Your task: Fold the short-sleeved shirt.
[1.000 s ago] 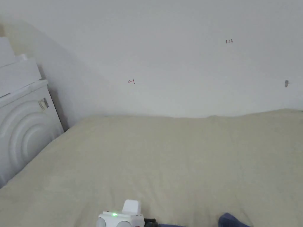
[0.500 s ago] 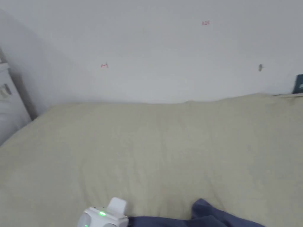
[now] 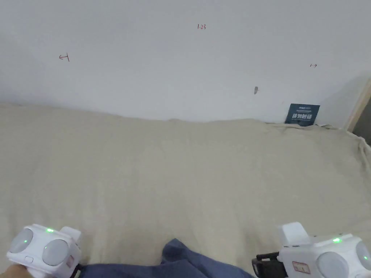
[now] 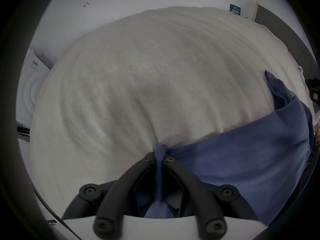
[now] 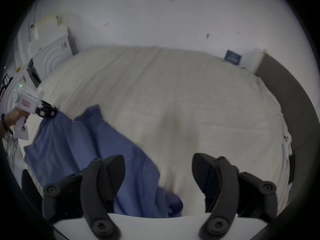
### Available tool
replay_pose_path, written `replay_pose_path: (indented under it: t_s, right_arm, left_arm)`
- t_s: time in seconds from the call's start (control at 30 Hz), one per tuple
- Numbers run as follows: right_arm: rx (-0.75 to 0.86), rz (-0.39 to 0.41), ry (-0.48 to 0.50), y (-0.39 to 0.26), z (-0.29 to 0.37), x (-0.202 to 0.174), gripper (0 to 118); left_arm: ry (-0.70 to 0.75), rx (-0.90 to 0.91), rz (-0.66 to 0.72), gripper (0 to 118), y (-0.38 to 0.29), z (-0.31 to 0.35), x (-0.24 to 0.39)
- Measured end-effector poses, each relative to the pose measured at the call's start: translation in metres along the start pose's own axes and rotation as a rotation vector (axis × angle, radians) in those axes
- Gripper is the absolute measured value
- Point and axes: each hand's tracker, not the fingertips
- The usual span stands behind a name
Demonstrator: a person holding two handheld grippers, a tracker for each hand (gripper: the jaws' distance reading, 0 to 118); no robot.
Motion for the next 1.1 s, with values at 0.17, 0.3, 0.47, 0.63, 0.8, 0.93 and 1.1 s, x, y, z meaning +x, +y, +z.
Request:
replay_pose_path:
  t_s: [0.17, 0.3, 0.47, 0.63, 0.8, 0.93, 1.1]
  right_arm:
    - [-0.137, 0.085, 0.122, 0.02, -0.053, -0.006, 77]
    - [-0.205, 0.162, 0.032, 0.018, -0.079, -0.009, 72]
    - [-0.152, 0.093, 0.083, 0.004, -0.066, -0.012, 57]
    - [-0.132, 0.112, 0.068, -0.015, -0.052, -0.033, 16]
    - [-0.085, 0.124, 0.054, -0.027, -0.043, -0.044, 5]
    - [0.032, -0.002, 0.076, -0.027, -0.012, -0.038, 4]
    - [0.2, -0.081, 0.167, -0.027, 0.077, -0.04, 3]
  left_arm:
    - [-0.056, -0.039, 0.047, 7, 0.008, -0.001, -0.013]
    - [-0.068, -0.042, 0.047, 7, 0.008, -0.003, -0.016]
    - [-0.078, -0.024, 0.071, 7, 0.004, -0.003, -0.019]
    - [-0.069, 0.012, 0.079, 7, -0.004, 0.0, -0.015]
    - [-0.063, 0.059, 0.103, 7, -0.012, 0.0, -0.016]
    - [-0.093, 0.217, 0.124, 5, -0.036, 0.028, -0.022]
    - [-0.202, 0.423, 0.239, 3, -0.081, 0.128, -0.04]
